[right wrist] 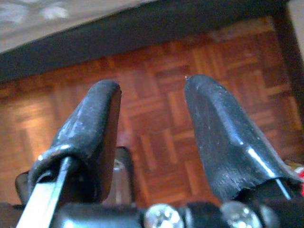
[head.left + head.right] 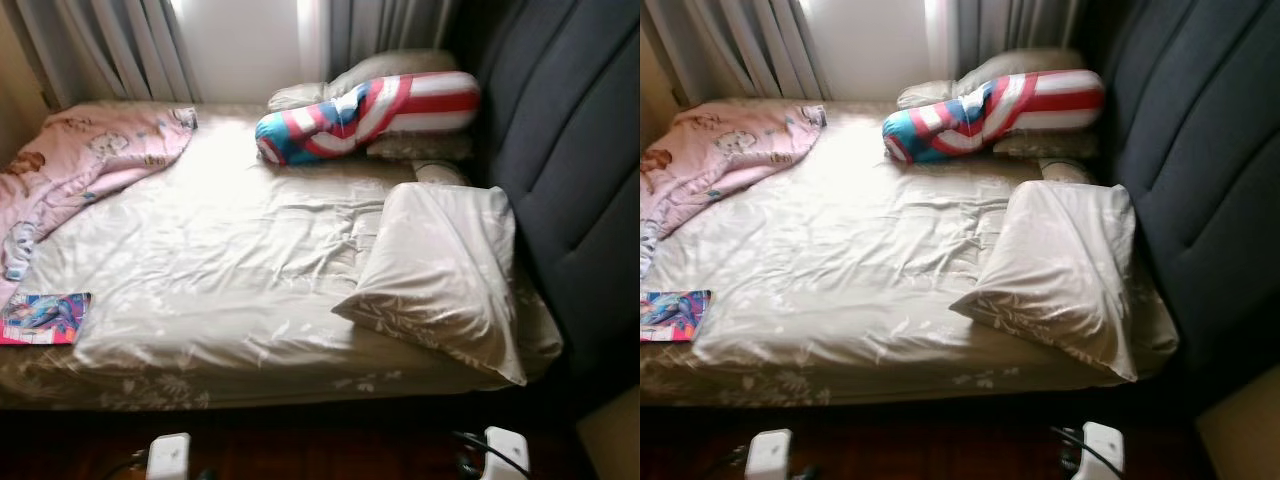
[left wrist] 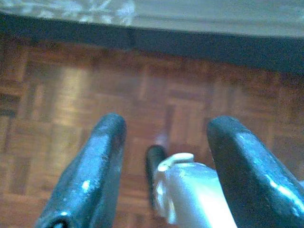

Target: Clean up the room

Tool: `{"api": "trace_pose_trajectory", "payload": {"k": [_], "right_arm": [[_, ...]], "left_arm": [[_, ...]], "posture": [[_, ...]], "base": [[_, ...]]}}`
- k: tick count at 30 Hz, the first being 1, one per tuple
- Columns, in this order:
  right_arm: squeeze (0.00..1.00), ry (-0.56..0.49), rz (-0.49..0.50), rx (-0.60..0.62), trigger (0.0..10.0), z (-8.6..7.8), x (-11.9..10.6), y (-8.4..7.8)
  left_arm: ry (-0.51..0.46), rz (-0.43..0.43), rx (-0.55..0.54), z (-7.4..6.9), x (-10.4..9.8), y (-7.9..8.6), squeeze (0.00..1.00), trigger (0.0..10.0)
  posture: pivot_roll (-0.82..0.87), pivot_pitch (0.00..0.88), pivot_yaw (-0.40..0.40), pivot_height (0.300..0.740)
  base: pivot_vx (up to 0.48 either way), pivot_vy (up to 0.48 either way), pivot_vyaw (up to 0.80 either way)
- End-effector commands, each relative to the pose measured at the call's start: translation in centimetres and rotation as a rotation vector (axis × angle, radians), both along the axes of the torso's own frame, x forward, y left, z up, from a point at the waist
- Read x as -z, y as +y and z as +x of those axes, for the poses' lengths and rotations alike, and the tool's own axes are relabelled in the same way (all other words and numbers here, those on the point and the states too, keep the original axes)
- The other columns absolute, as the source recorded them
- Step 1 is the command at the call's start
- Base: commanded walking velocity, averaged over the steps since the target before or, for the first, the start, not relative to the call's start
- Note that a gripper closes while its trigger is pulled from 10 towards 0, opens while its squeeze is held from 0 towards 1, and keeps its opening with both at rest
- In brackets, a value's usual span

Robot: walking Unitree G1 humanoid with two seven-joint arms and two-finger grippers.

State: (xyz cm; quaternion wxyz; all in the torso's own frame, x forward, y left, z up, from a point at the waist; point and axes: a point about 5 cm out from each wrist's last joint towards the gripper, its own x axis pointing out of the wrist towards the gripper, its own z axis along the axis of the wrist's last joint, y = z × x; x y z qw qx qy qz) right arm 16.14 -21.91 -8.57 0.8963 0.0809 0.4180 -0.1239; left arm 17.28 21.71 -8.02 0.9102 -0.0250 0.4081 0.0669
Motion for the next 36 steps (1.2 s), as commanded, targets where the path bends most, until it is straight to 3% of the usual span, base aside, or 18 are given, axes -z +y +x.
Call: {"api": "trace_pose_trajectory", "payload": {"k": [1,13,36], "right_arm": [[0.0,-0.026,0.01,0.012,10.0,0.7,-0.3,0.3],[0.0,-0.03,0.031,0.02,10.0,0.8,-0.2,1.0],[0.0,-0.026,0.028,0.021,10.0,0.8,-0.2,0.8]], "left_arm": [[0.034,0.013,0.007,-0.8,0.3,0.4,0.0,10.0],[0.031,0.028,0.009,-0.6,0.0,1.2,0.0,10.0],[0.074,0.017,-0.007,-1.9,0.6,1.2,0.0,10.0]], "posture": [[0.07,0.0,-0.032,0.72],[0.06,0.0,-0.008,0.72],[0.06,0.0,-0.017,0.72]], "base": [[0.0,-0.304,0.0],[0.0,-0.301,0.0],[0.0,0.0,0.0]]}}
